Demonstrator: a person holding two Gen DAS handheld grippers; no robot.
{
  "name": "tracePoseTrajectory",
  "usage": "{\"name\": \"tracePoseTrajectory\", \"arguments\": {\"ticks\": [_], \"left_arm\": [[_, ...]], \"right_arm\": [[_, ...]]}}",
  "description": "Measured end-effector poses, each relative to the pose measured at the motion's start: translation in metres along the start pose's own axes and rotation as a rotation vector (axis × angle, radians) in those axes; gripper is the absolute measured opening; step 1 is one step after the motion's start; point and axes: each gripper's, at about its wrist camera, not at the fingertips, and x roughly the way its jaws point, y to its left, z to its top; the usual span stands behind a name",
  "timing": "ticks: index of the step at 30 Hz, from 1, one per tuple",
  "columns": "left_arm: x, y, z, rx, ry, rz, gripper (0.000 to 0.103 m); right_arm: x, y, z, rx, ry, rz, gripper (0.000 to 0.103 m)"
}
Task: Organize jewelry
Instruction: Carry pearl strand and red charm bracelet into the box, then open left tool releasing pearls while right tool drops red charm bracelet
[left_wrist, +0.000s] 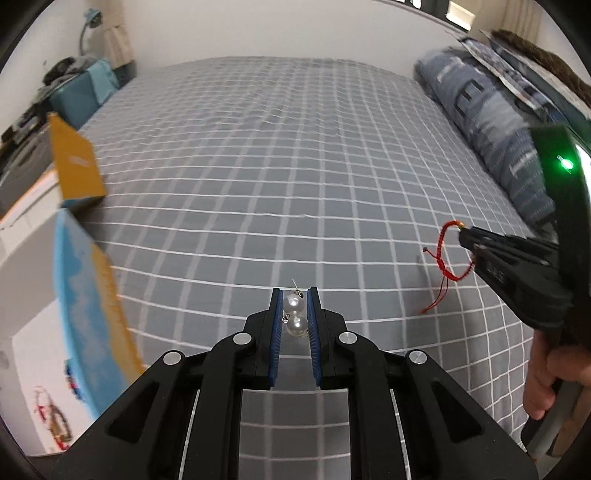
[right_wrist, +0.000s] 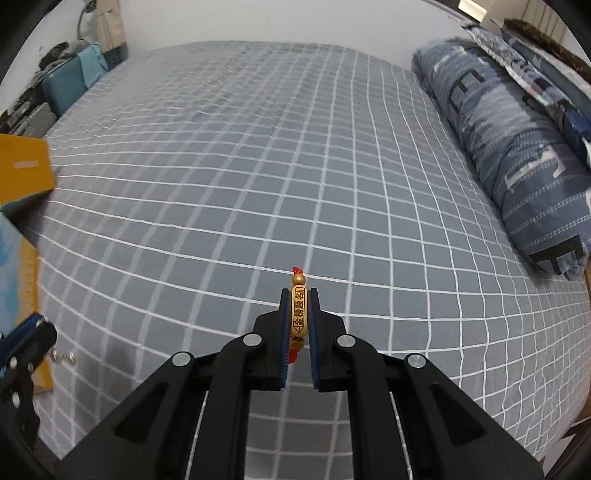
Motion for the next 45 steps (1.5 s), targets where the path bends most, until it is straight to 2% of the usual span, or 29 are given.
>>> {"name": "tracePoseTrajectory", "arguments": {"ticks": [8,17,26,34,45], "left_arm": [[-0.054,0.069,0.0,-0.068,-0.051,0.06,0.013],[-0.115,0.16,-0.011,-0.157,-0.095,0.148,0.013],[-0.15,0.256,-0.04,-0.272,-0.092,0.25,0.013],[-0.137,0.315,-0.068,-0.357,-0.029,0.274,0.013],[-0.089,0.349,-0.105,-0.412,0.068,0.278,0.013]], "right_arm": [[-0.059,0.058,0.007,-0.057,-0.07,0.045,0.008],[-0.108,0.165,0.009,-0.161,-0.129,0.121,0.008],[-0.145,0.272,0.003,-0.277,-0.168,0.213,0.008],[-0.136,0.344,-0.017,-0.356,-0.136,0.257,0.008],[-0.09,0.39,-0.046,-0.405,-0.057,0.283,0.008]]}}
